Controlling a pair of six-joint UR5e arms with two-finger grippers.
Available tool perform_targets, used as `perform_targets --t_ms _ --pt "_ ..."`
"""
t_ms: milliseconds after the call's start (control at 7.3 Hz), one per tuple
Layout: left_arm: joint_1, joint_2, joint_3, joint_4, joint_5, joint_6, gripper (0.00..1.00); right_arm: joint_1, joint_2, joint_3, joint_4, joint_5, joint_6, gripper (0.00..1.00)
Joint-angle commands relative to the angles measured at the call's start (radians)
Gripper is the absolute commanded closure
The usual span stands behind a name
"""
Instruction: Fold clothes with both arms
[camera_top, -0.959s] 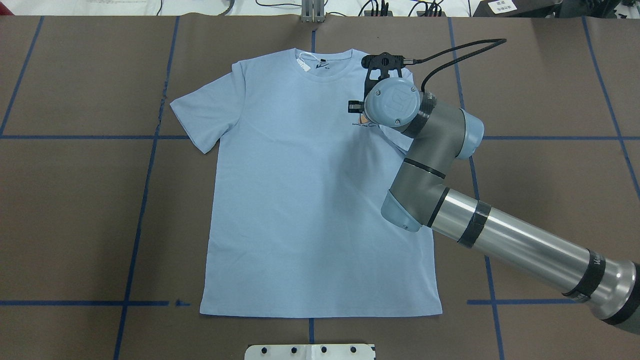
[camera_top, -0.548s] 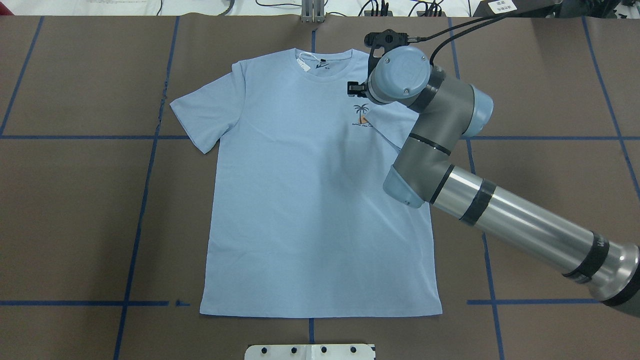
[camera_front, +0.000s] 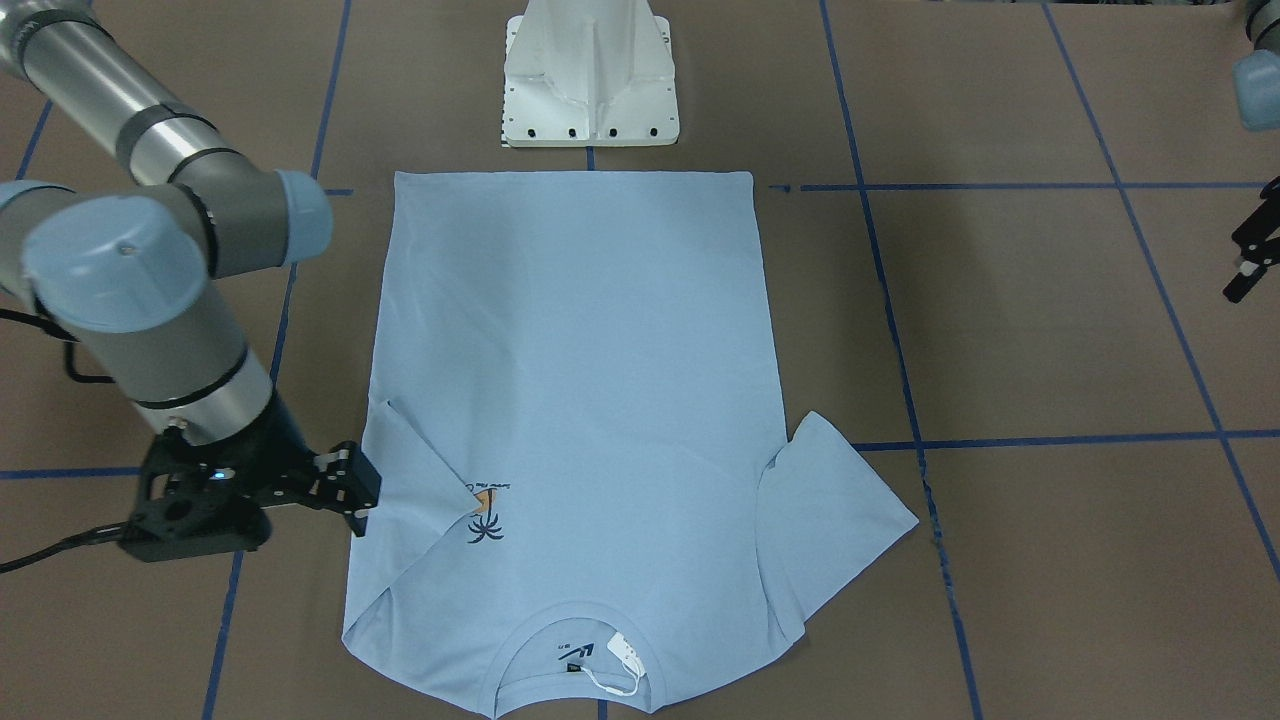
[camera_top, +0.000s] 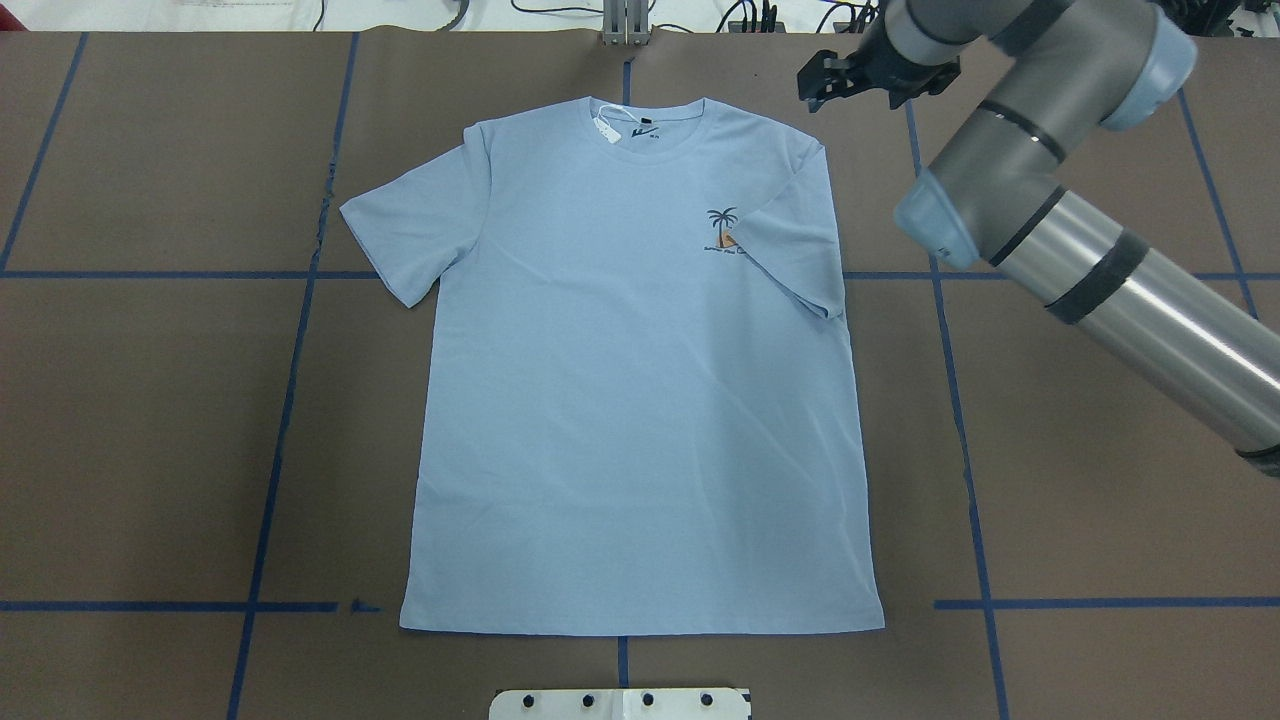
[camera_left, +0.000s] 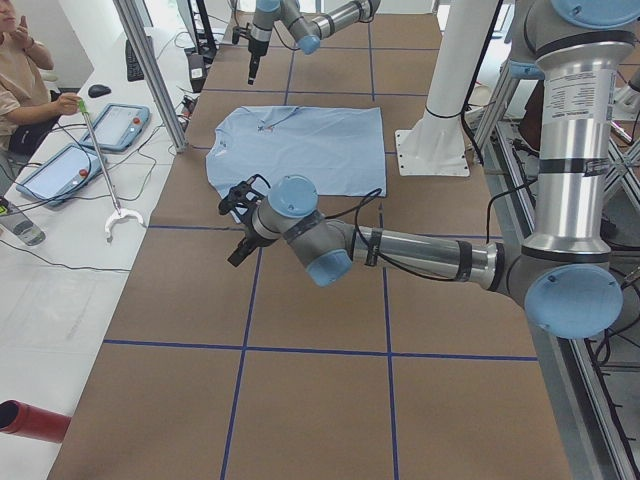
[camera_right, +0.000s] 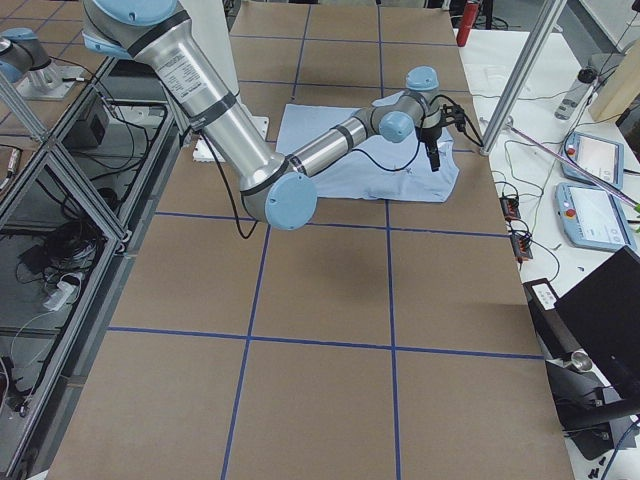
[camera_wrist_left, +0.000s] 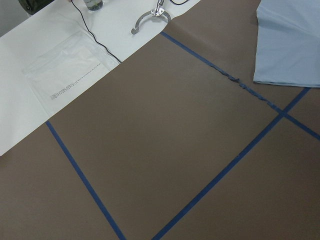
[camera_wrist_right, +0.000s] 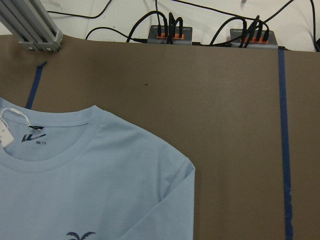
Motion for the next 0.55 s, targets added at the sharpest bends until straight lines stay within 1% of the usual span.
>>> perform_targets --t_ms 0,137,274,411 --pt "0.17 -0.106 0.031 -0.006 0.157 -0.385 0.25 0.172 -0.117 0.055 -0.004 0.186 -0.211 0.0" --pt "0.222 -0.152 0.063 -0.014 0.198 -0.478 0.38 0.235 -0.158 0.054 -0.007 0.24 -0.32 0.0" --pt "0.258 -0.197 0.131 -0.04 0.259 -0.504 0.39 0.268 -0.183 0.056 -0.005 0.254 -0.371 0.0" --pt "0.284 -0.269 0.238 -0.088 0.278 -0.554 0.39 0.268 -0.185 0.056 -0.004 0.252 -0.371 0.0"
